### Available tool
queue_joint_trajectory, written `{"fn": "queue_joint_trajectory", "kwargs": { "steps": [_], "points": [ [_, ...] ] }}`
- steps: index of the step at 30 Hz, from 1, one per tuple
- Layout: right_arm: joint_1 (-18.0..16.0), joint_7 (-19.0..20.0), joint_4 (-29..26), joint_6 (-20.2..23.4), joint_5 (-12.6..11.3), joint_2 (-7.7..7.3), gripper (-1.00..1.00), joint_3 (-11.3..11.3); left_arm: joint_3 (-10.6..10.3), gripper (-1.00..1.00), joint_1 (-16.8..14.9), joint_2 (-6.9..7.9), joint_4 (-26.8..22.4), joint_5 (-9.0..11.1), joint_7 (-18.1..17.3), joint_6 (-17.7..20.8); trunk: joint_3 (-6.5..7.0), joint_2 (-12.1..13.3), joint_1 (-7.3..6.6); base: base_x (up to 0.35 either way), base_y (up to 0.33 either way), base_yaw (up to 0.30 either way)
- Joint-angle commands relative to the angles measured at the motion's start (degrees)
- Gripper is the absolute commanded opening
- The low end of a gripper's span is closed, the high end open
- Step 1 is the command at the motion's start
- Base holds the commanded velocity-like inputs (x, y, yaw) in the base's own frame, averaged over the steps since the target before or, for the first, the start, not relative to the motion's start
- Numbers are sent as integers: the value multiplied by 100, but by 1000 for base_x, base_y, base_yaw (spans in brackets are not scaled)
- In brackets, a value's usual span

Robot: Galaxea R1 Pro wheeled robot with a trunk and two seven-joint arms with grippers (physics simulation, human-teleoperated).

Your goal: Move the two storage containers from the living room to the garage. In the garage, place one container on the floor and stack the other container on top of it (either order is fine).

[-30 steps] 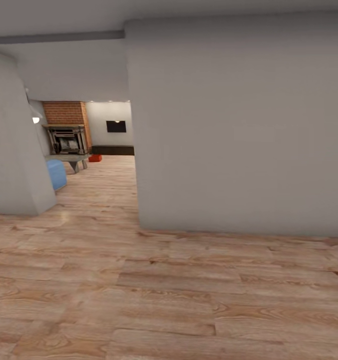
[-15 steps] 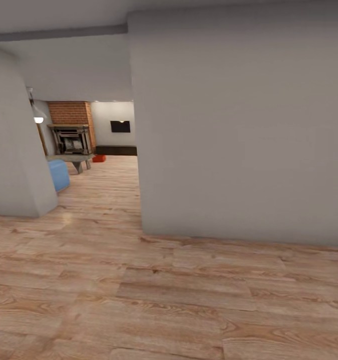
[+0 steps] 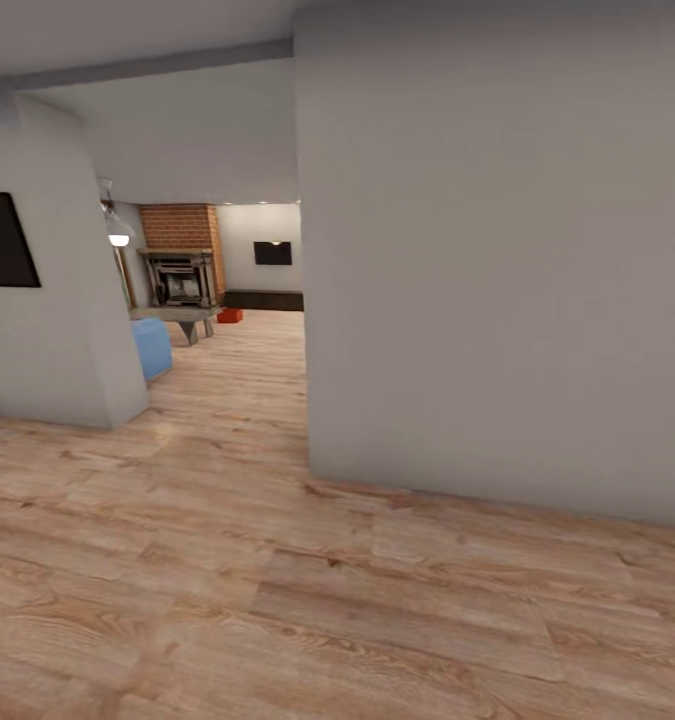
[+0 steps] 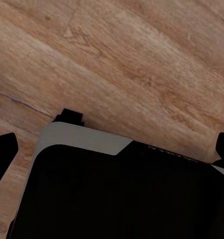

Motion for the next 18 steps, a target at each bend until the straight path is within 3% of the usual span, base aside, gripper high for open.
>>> {"fn": "queue_joint_trajectory", "kwargs": {
  "steps": [1,18],
  "points": [
    [-8,-15,18,-31,-20,0,100,45,42,100,-5,-1,6,9,-7,-17,-7,-4,4,322,0,17],
    [-8,34,18,-31,-11,-30,100,63,42,100,-5,-5,6,9,-4,-17,-7,-4,4,322,0,2]
  ]
}}
